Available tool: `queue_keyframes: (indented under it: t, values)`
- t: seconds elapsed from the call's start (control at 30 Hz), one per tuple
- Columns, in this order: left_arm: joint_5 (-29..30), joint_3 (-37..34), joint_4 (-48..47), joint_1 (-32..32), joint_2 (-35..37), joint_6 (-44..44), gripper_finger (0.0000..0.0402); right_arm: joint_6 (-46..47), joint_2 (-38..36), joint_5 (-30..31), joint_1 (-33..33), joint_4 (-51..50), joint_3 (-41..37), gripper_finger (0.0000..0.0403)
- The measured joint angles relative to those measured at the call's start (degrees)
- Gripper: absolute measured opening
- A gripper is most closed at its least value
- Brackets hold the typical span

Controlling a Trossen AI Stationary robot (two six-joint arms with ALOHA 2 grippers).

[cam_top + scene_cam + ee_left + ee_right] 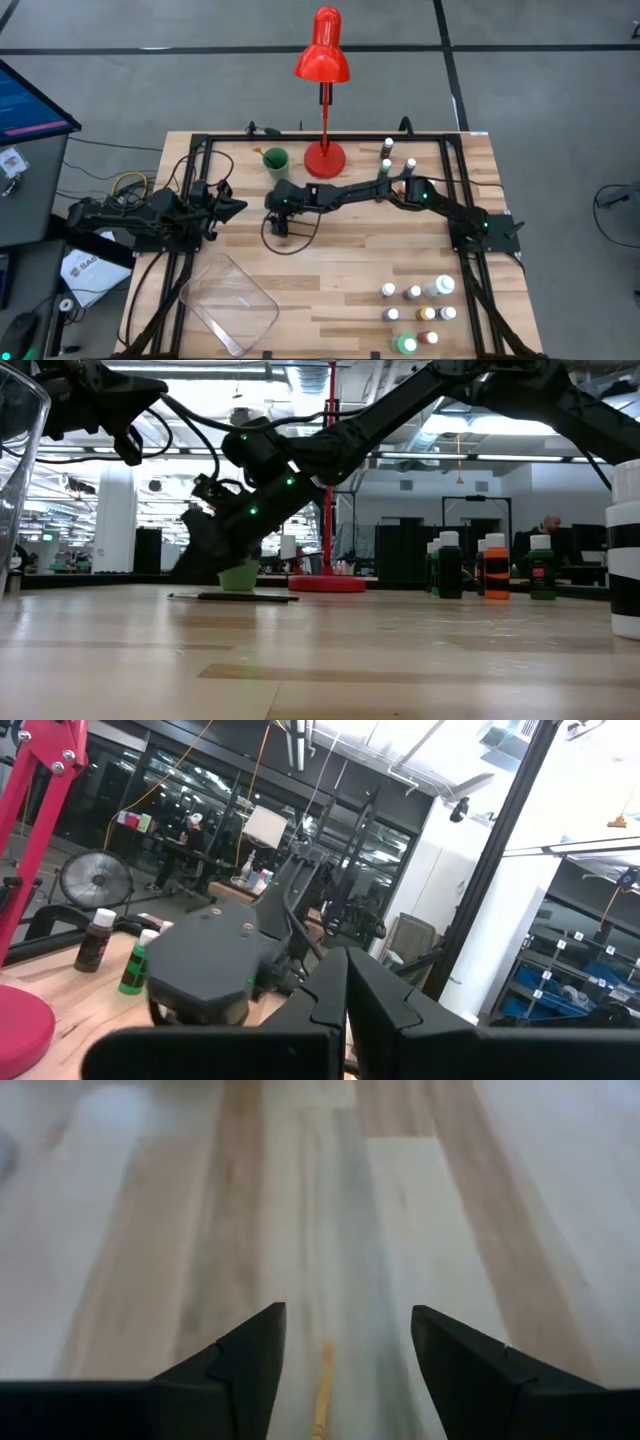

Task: Pick & Place Paint Supplies
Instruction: Put the orange paint brush into the green cup

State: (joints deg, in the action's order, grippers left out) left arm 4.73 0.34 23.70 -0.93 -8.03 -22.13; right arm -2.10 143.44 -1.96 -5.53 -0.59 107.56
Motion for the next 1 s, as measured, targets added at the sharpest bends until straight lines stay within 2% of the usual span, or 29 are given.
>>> queue_keyframes:
  t: [0.3, 0.57, 0.73, 0.9, 1.0]
  values:
    - [0.22, 0.00, 0.02, 0.00, -0.02, -0.02, 0.0001, 1.44, 1.90, 0.10, -0.37, 0.54, 0.12, 0.0194]
    - [0.17, 0.00, 0.35, 0.00, -0.02, 0.00, 0.0001, 2.03, 1.79, 0.70, -0.11, -1.62, 0.23, 0.0144]
    - [0.15, 0.02, 0.42, -0.01, -0.02, 0.00, 0.0001, 2.11, 1.73, 0.68, -0.08, -2.83, 0.24, 0.0097]
    - [0.13, 0.00, 0.44, 0.00, -0.02, 0.00, 0.0001, 2.13, 1.57, 0.59, -0.12, -6.08, 0.34, 0.0020]
    - [0.11, 0.00, 0.52, -0.01, -0.02, -0.01, 0.0001, 2.84, 1.38, 0.48, -0.12, -6.82, 0.32, 0.0007]
